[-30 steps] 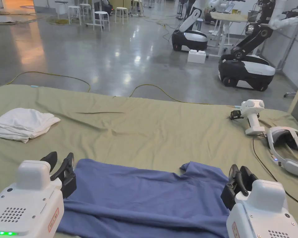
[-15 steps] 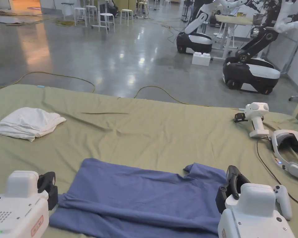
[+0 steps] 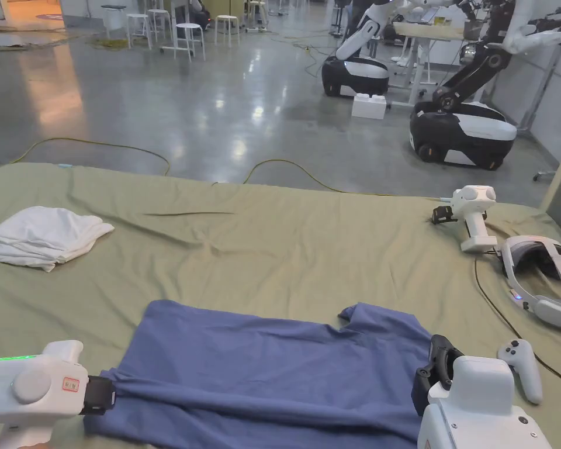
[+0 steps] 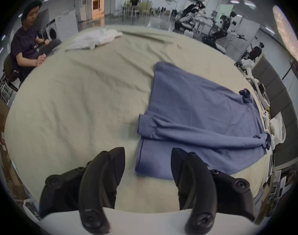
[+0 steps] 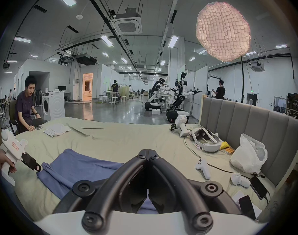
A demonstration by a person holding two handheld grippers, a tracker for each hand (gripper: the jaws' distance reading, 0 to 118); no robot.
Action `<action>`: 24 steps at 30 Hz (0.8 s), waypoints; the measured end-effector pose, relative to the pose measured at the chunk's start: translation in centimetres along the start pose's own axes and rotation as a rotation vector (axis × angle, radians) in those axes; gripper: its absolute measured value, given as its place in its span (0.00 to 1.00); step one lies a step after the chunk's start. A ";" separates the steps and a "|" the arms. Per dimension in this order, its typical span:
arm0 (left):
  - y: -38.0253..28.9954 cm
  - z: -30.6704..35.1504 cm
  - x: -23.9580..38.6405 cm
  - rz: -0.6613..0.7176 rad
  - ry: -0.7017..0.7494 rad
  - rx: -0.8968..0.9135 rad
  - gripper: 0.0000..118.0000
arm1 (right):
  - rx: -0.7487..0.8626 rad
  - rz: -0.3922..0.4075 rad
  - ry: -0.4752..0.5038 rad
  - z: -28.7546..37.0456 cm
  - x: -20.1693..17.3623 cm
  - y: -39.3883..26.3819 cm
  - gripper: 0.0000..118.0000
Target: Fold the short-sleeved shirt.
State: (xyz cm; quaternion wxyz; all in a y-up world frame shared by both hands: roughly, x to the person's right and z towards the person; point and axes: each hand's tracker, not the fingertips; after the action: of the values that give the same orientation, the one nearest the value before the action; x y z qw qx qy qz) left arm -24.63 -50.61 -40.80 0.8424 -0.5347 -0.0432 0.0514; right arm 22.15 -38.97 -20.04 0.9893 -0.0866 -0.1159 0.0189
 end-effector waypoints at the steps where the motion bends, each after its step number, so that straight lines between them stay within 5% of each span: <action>1: -0.5 0.1 0.6 0.004 -0.001 -0.049 0.53 | -0.006 0.002 -0.005 0.0 0.2 -0.1 0.00; 4: -1.2 -2.5 1.1 0.009 0.031 -0.220 0.53 | -0.026 0.002 -0.010 -0.1 0.7 -0.5 0.00; 8: -1.8 -3.1 2.6 -0.015 0.121 -0.147 0.52 | -0.050 0.012 -0.024 0.1 1.6 -1.1 0.00; 10: -2.2 -3.2 3.3 -0.070 0.143 -0.137 0.43 | -0.062 0.007 -0.036 0.0 2.1 -1.3 0.00; 12: -2.4 -3.0 4.1 -0.118 0.135 -0.129 0.20 | -0.081 -0.014 -0.044 -0.3 2.8 -1.5 0.00; 16: -2.9 -2.0 4.1 -0.117 0.104 -0.108 0.07 | -0.147 -0.012 -0.085 -1.4 4.6 -1.6 0.01; 19: -3.3 -0.9 3.5 -0.136 0.085 -0.073 0.07 | -0.197 -0.015 -0.092 -2.0 6.6 -1.9 0.31; 24: -4.2 1.6 2.3 -0.092 0.039 0.001 0.07 | -0.410 -0.060 -0.077 -4.1 10.3 -3.9 0.47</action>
State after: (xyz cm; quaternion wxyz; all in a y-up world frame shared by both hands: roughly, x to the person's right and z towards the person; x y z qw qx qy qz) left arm -22.43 -50.67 -36.29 0.8449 -0.5325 -0.0511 0.0024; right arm 33.14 -42.85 -20.95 0.9460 -0.2815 -0.1578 -0.0313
